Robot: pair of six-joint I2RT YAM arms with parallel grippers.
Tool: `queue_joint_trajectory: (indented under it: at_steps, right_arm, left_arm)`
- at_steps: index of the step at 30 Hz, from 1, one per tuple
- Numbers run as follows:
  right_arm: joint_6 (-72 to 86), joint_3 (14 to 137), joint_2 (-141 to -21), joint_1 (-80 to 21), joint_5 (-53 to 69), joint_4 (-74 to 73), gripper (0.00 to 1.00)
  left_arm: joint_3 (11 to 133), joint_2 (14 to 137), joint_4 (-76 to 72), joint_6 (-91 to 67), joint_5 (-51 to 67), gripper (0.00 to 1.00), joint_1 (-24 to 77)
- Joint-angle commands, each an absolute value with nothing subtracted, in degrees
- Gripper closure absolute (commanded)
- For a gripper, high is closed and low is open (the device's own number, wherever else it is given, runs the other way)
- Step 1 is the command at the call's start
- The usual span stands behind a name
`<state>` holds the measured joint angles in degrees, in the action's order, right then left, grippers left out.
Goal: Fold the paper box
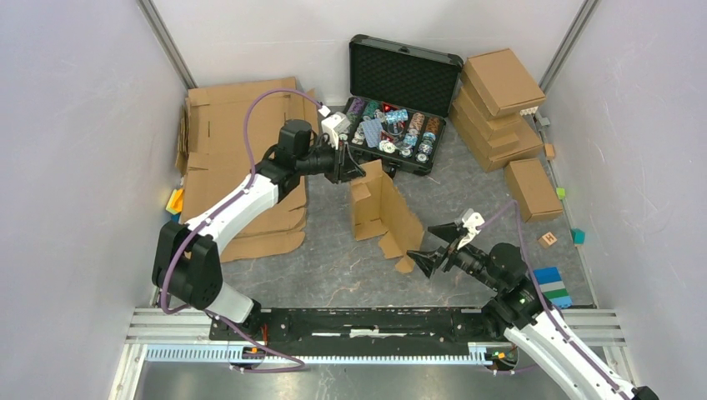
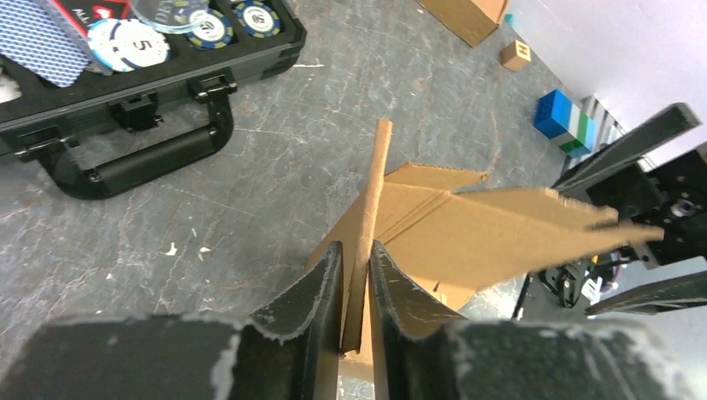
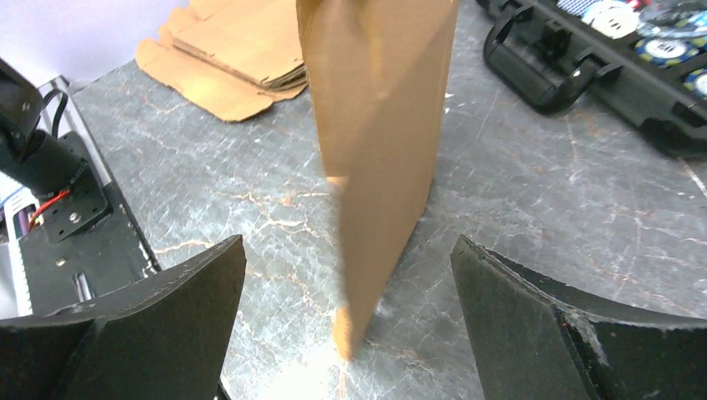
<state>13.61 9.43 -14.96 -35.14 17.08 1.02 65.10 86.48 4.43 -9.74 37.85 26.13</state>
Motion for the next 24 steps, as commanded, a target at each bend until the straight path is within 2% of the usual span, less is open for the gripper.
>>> queue_joint_trajectory:
  at_steps: [1, 8, 16, 19, 24]
  right_arm:
    - [13.01, 13.33, -12.52, -35.42, 11.09, -1.04, 0.02]
    - [15.27, 16.13, -13.92, -35.46, -1.52, -8.73, 0.02]
    - [26.45, 16.57, -18.36, -35.39, -4.56, -13.35, 0.03]
    - [35.81, 13.62, -20.16, -35.37, -3.47, -10.86, 0.05]
    - [47.09, 8.37, -27.41, -35.42, -0.15, 2.72, 0.11]
  left_arm:
    - [67.68, 86.14, 5.47, -8.94, 32.38, 0.79, 25.98]
    - [64.77, 84.42, 4.94, -13.12, 25.58, 0.83, 25.1]
    - [54.61, 78.1, -1.09, -20.53, 17.44, 0.86, 23.67]
    - [49.2, 74.74, -6.49, -22.75, 16.86, 0.86, 23.72]
    - [40.72, 69.59, -15.05, -24.33, 19.18, 0.87, 23.78]
